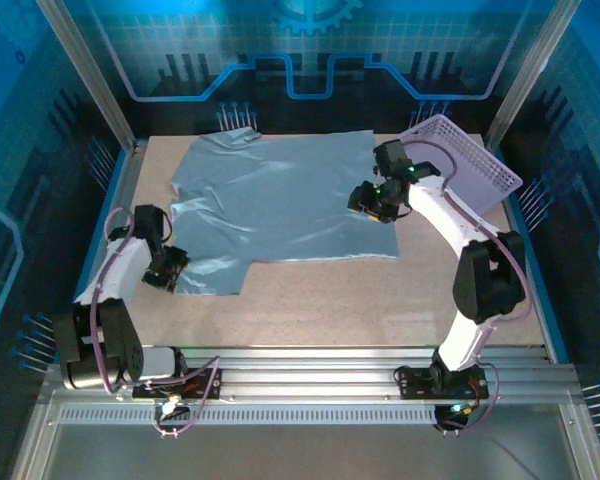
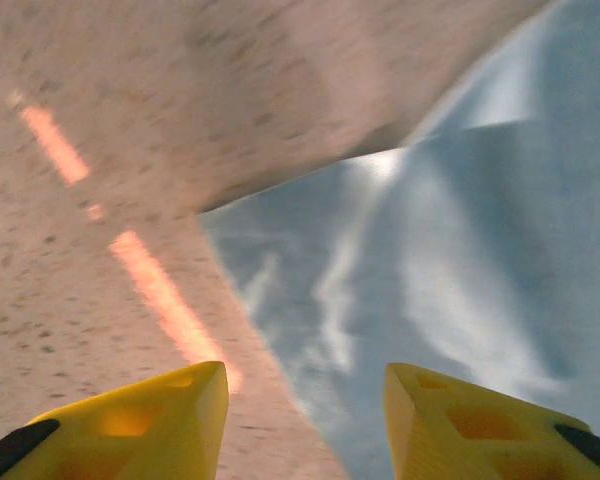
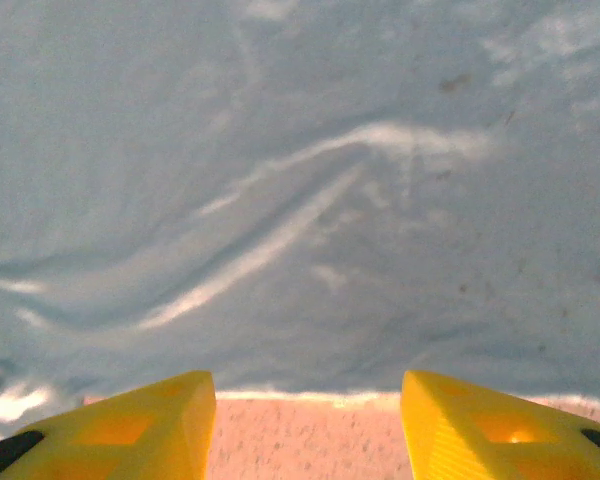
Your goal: Fold and stack the t-shirts
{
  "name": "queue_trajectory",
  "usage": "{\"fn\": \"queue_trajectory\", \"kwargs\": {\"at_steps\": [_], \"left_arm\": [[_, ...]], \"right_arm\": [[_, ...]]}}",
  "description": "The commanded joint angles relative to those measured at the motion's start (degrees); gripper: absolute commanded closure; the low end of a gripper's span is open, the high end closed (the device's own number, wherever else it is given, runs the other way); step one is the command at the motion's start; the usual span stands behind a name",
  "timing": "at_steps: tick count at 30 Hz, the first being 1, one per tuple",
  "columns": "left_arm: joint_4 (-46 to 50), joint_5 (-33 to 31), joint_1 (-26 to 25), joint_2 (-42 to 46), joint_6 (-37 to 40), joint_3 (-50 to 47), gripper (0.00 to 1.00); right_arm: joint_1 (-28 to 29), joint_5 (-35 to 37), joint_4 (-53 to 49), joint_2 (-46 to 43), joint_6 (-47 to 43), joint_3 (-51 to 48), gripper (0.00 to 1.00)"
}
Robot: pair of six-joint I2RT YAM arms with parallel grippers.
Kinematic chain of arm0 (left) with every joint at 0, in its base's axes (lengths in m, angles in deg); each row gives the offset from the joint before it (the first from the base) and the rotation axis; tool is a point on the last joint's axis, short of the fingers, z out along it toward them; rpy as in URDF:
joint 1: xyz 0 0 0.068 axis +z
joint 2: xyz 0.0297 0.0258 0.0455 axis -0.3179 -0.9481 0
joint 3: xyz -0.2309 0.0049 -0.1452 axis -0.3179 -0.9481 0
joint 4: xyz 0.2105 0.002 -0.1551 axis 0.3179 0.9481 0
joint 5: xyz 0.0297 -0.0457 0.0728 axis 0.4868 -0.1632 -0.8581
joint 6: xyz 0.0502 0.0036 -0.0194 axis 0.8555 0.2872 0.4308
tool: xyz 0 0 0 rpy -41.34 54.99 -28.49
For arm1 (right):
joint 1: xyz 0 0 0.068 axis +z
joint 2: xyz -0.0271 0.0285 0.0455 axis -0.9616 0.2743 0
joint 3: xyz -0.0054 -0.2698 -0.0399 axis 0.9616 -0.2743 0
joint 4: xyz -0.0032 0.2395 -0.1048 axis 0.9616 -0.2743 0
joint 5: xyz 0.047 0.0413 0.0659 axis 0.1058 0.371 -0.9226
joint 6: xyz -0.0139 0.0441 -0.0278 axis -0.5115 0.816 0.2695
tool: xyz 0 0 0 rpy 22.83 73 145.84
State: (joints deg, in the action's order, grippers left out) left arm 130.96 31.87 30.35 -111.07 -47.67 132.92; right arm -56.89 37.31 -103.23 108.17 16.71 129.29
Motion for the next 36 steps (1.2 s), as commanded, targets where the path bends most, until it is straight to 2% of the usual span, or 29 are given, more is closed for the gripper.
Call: {"fn": "queue_trajectory", "kwargs": {"at_steps": [1, 5, 9, 12, 16, 20, 23, 24, 26, 27, 29, 32, 36], "left_arm": [[-0.69, 0.30, 0.72, -2.07, 1.45, -2.00, 0.54], [-3.32, 0.18, 1.56, -6.59, 3.75, -1.70, 0.54], [-5.32, -0.09, 4.28, -9.90, 6.74, 1.12, 0.53], [-5.38, -0.45, 4.53, -12.31, 9.92, 3.76, 0.54], [-8.05, 3.72, 4.55, -16.77, 11.24, 3.13, 0.55], [-12.13, 7.99, 3.63, -16.95, 9.70, 1.13, 0.60], [-12.50, 8.21, 2.56, -16.90, 9.59, 0.56, 0.68], [-13.02, 8.42, 2.51, -16.84, 9.44, 0.26, 0.75], [-13.64, 8.28, 2.51, -15.65, 9.00, -0.55, 0.95], [-13.53, 7.78, 2.51, -14.67, 8.70, -0.86, 1.00], [-12.46, 5.45, 2.45, -11.07, 7.74, -1.51, 1.00], [-9.87, 1.61, 2.47, -4.86, 5.25, -2.53, 1.00], [-7.38, 1.14, 2.34, -1.22, 2.61, -3.31, 1.00]], "right_arm": [[-0.31, -6.83, 5.99, -1.89, -0.21, -7.64, 0.47], [-0.82, -8.10, 7.21, -5.53, 0.16, -13.17, 0.47], [-0.91, -8.38, 6.75, -8.69, -0.14, -15.69, 0.47], [-1.03, -8.12, 5.93, -10.21, -0.24, -17.11, 0.47], [-1.63, -7.72, 5.47, -11.57, 0.42, -18.71, 0.47], [-2.22, -5.30, 3.48, -11.77, 0.52, -18.22, 0.48], [-3.14, -3.07, 2.12, -11.27, 1.35, -17.92, 0.48], [-3.62, -2.36, 1.74, -11.11, 1.92, -17.86, 0.48], [-4.42, 0.59, -0.26, -10.46, 3.19, -17.44, 0.50], [-4.76, 1.90, -1.15, -10.14, 3.42, -17.10, 0.50], [-5.44, 6.18, -4.14, -8.73, 4.58, -15.86, 0.51], [-6.99, 8.79, -6.69, -5.57, 6.72, -14.51, 0.51], [-8.69, 9.73, -6.42, -1.03, 10.20, -13.82, 0.53]]}}
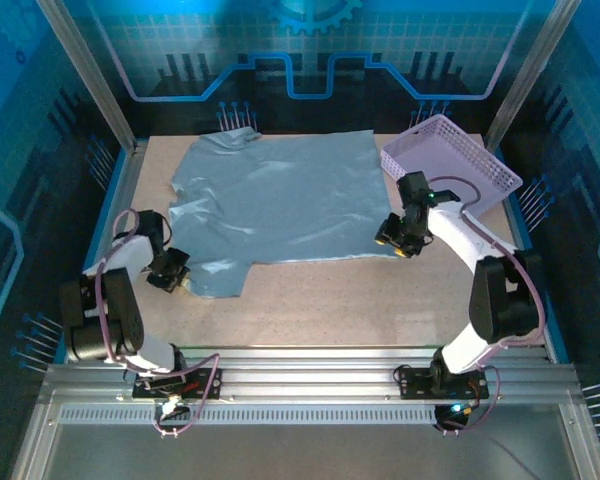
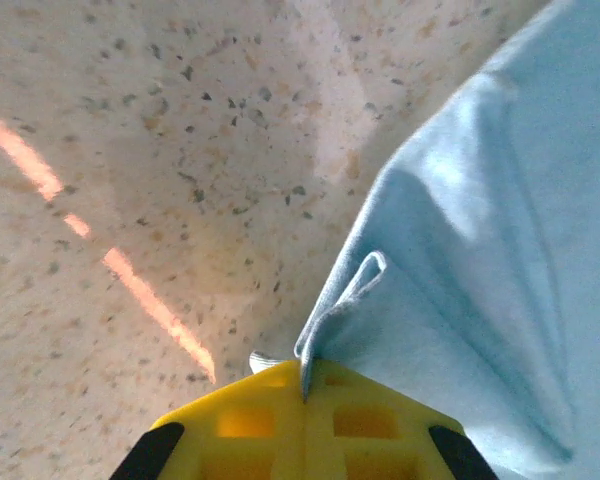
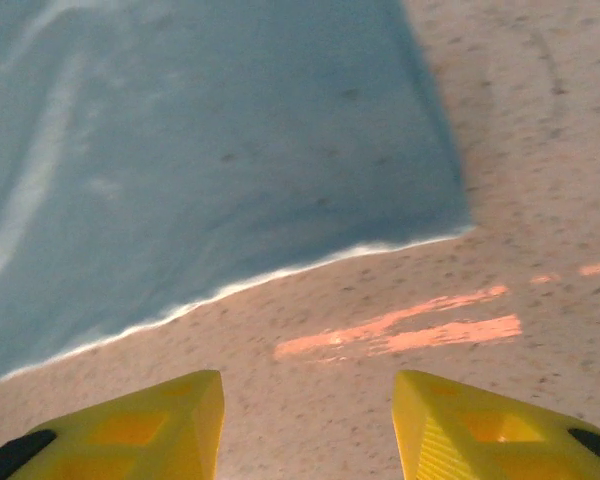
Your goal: Fold and stack the t-shirts
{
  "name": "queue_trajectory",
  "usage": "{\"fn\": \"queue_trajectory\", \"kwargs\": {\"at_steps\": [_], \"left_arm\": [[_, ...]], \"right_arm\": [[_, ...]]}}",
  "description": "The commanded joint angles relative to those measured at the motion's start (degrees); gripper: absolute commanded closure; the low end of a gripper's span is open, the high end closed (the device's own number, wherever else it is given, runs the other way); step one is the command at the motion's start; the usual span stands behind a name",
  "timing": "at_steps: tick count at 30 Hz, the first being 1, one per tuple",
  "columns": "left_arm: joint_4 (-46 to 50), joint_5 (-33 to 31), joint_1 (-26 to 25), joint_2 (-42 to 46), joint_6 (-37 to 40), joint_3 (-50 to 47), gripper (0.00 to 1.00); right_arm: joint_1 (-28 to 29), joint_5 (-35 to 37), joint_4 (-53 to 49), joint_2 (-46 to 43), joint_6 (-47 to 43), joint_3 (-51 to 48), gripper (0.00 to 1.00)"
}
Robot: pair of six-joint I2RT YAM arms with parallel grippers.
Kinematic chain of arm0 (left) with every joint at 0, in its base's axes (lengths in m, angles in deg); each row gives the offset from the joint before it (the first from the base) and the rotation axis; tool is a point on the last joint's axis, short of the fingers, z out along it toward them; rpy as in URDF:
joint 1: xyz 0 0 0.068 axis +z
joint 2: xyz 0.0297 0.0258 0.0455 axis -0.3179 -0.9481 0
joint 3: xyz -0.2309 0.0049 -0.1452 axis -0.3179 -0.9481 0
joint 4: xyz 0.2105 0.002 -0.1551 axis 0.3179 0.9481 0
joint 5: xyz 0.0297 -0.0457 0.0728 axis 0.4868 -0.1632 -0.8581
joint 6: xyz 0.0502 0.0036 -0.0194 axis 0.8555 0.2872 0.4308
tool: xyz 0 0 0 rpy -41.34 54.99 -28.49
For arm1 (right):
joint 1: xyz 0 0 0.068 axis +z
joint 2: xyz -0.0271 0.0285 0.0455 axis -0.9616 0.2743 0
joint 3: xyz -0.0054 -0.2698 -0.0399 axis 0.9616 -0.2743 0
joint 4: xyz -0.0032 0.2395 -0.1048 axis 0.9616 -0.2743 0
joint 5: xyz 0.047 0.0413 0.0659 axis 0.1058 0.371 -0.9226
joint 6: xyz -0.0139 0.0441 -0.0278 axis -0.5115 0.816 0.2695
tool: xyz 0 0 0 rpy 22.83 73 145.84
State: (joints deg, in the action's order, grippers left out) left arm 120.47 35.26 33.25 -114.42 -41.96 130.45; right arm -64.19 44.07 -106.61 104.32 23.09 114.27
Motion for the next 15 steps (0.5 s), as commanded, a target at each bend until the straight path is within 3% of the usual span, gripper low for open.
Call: {"fn": "queue_trajectory", "kwargs": {"at_steps": [1, 15], "left_arm": [[2.94, -1.98, -0.66, 2.81, -3.76, -1.39, 1.00], [2.91, -0.77, -0.79, 4.86, -4.69, -2.68, 1.00]], "right_arm": [[-1.95, 2.78, -2.34, 3.79, 4.82, 1.18, 0.54], [-2.95, -0.37, 2.34, 11.55, 9.01, 1.96, 0.60]]}}
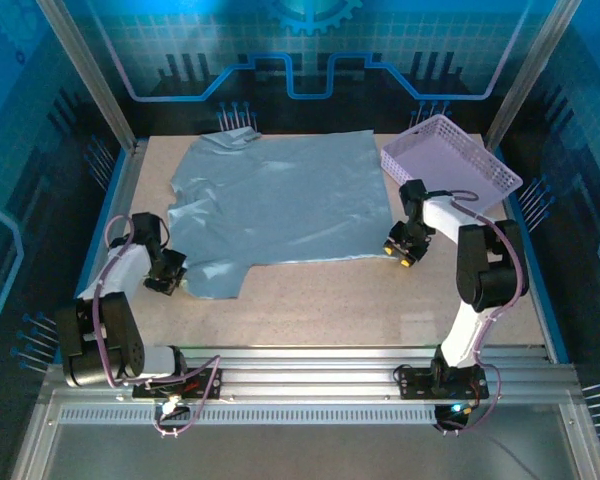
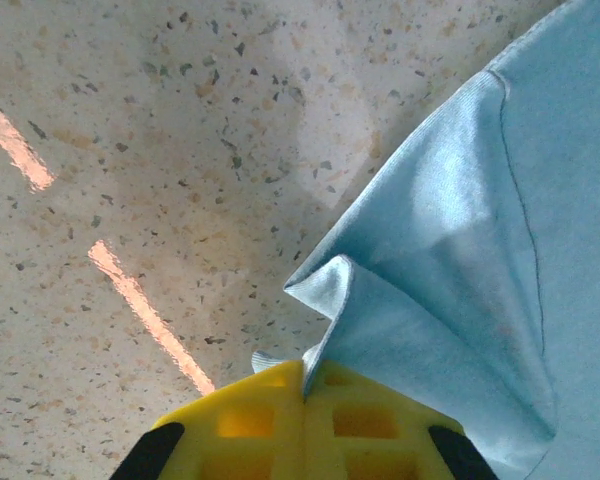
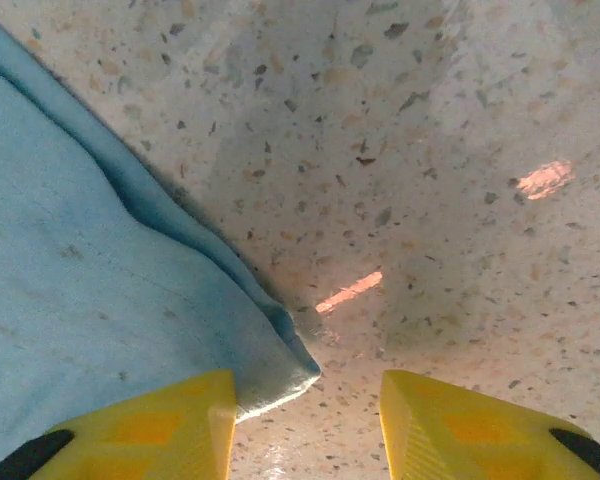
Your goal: Fold and stack the t-shirts
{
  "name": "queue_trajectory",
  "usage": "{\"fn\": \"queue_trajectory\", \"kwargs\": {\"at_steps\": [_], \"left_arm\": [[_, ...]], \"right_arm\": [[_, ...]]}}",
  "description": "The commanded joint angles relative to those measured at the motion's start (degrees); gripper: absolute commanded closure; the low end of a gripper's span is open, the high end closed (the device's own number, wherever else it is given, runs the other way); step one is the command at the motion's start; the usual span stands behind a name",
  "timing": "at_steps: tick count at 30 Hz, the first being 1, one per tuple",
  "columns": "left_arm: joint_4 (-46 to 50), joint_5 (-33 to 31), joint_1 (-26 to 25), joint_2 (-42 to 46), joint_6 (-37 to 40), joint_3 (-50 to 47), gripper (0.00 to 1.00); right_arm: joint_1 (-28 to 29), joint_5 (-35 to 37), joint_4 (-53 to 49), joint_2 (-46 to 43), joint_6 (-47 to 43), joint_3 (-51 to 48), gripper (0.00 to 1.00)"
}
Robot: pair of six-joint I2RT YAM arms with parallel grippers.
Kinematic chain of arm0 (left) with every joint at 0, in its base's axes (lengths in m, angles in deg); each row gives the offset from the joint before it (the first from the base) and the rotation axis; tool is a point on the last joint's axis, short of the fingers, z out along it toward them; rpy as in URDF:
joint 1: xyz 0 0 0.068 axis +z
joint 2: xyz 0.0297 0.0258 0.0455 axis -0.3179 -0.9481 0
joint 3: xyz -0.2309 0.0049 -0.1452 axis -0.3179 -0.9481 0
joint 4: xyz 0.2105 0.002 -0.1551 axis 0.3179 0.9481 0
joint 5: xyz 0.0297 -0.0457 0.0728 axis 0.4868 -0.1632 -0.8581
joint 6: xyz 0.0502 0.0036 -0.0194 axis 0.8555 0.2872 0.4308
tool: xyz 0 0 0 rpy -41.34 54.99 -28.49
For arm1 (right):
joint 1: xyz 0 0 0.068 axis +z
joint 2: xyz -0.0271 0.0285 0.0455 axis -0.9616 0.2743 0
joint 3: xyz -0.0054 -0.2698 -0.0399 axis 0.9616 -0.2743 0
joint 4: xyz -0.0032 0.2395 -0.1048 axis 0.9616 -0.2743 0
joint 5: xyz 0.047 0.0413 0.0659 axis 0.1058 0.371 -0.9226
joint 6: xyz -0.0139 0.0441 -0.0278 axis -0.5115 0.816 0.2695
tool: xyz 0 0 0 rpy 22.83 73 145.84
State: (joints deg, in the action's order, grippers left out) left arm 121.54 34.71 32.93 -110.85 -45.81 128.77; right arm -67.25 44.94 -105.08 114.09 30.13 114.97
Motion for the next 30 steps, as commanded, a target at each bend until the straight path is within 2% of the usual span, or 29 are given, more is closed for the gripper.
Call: {"fn": "queue_trajectory", "kwargs": {"at_steps": [1, 6, 10, 16, 22, 25, 30], "left_arm": [[1.85, -0.24, -0.42, 1.29, -0.78, -1.06, 1.00], [2.48, -0.23, -0.43, 1.56, -1.30, -0.75, 1.00], [6.32, -1.71, -0.42, 5.13, -3.66, -0.97, 1.00], [16.46, -4.00, -1.30, 16.87, -11.85, -4.78, 1.00], [27.56, -3.21, -2.77, 33.52, -20.53, -10.10, 1.00], [31.85, -2.32, -2.86, 38.93, -20.49, -11.30, 1.00], [35.42, -0.19, -3.05, 42.20, -18.97, -11.56, 1.00]], "right_arm": [[0.31, -1.35, 0.99, 2.31, 2.21, 1.52, 0.64], [1.67, -0.08, -0.34, 4.54, 1.40, 3.89, 0.85], [2.13, 2.36, -2.72, 2.05, 0.20, 2.54, 1.00], [3.06, 3.12, -6.79, -4.22, -2.83, -2.94, 1.00], [3.74, 3.69, -11.94, -10.81, -5.54, -9.40, 1.00], [3.86, 3.76, -13.90, -14.74, -6.70, -12.99, 1.00], [4.13, 3.75, -15.89, -20.57, -7.49, -18.88, 1.00]]}}
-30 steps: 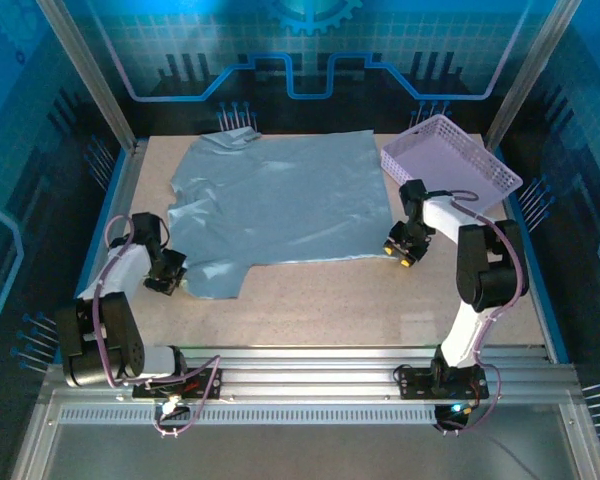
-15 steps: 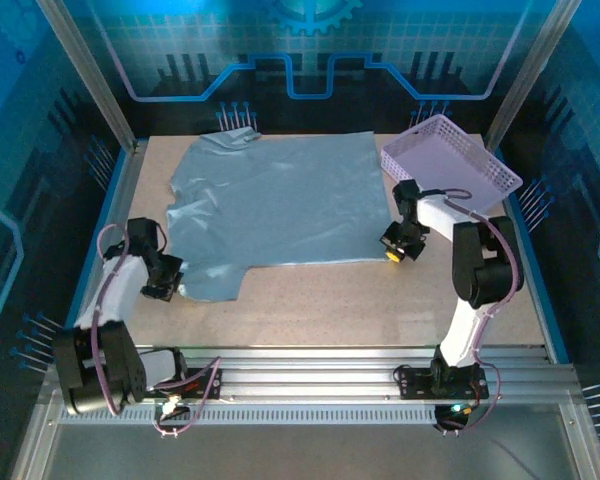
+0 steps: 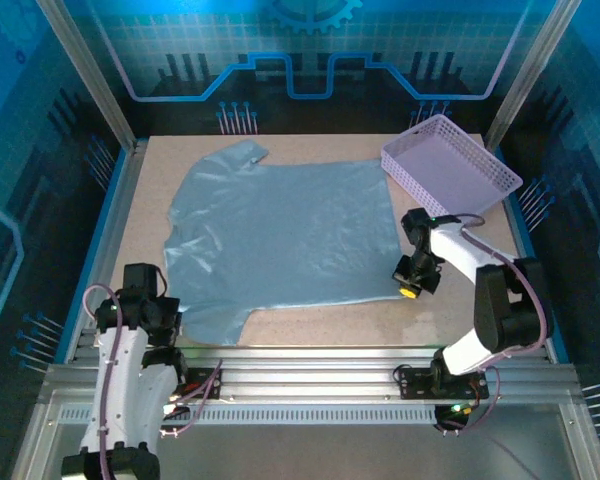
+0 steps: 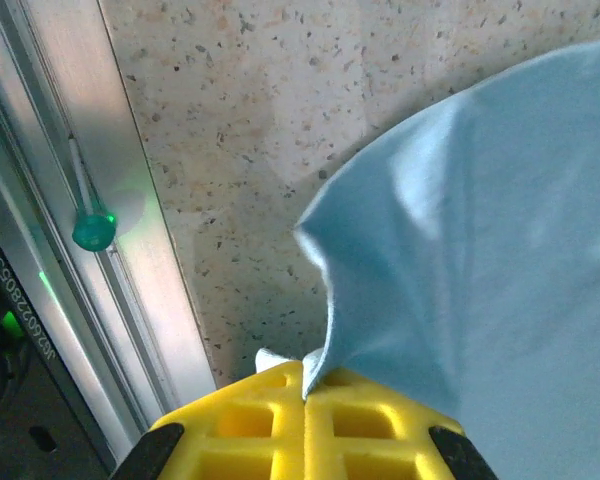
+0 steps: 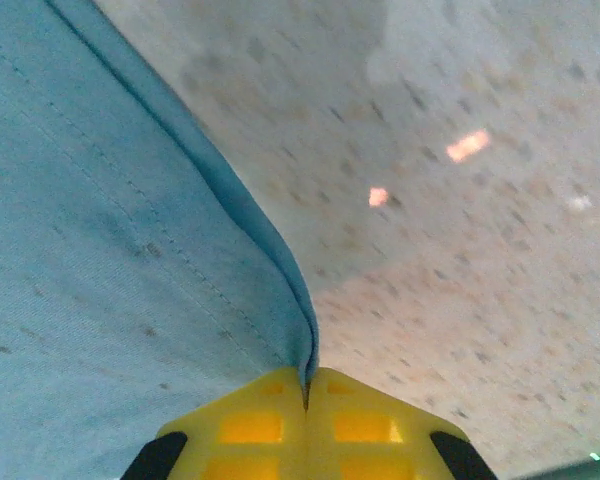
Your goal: Fold and stack the t-shirts
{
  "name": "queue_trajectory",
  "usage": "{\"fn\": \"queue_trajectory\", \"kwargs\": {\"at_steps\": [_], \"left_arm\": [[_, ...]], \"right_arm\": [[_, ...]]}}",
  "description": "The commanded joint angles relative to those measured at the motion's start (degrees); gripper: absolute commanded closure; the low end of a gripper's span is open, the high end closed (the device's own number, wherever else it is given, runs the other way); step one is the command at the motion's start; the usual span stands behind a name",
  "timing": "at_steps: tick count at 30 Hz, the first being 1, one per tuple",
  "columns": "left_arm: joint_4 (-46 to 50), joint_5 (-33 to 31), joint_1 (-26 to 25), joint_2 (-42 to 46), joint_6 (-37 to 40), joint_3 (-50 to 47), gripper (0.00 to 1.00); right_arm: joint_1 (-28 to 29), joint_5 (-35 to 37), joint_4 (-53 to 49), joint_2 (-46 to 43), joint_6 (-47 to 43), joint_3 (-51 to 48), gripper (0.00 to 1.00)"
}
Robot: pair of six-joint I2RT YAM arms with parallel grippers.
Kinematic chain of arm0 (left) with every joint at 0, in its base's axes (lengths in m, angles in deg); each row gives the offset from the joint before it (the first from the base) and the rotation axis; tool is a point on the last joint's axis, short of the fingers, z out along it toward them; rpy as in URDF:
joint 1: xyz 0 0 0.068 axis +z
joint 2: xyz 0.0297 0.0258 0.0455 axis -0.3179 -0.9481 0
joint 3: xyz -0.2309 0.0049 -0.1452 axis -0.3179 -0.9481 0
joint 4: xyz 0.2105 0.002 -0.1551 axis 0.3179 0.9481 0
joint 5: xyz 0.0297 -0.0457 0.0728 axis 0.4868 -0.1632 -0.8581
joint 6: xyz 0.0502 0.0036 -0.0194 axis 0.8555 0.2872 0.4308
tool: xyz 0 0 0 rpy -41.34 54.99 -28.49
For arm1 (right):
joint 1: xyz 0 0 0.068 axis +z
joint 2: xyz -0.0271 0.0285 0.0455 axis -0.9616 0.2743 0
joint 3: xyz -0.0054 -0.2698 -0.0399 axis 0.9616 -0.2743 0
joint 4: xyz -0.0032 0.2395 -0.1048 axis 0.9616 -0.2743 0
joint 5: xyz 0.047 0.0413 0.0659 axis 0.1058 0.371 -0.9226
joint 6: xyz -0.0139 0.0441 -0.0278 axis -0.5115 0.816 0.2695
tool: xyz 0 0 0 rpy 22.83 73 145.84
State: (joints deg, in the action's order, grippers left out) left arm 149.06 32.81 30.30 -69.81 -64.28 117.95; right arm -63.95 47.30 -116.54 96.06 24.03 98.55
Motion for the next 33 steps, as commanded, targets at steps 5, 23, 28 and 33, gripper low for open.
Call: {"fn": "queue_trajectory", "kwargs": {"at_steps": [5, 23, 28, 33], "left_arm": [[8.63, 2.10, -0.78, 1.37, 0.26, 1.35, 1.00], [-13.91, 5.81, -3.75, -24.27, 9.81, 22.28, 1.00], [-16.77, 5.31, -4.54, -31.13, 11.08, 26.41, 1.00], [-16.33, 3.08, -4.91, -37.66, 13.77, 31.42, 1.00]], "right_arm": [[0.71, 2.27, -6.64, -6.34, -1.32, -5.37, 1.00], [-0.36, -1.60, -8.90, -2.55, 3.39, 5.51, 1.00], [-1.08, -1.58, -8.96, 0.32, 4.21, 10.25, 1.00], [-1.30, -1.56, -8.71, 4.98, 3.89, 15.34, 1.00]]}}
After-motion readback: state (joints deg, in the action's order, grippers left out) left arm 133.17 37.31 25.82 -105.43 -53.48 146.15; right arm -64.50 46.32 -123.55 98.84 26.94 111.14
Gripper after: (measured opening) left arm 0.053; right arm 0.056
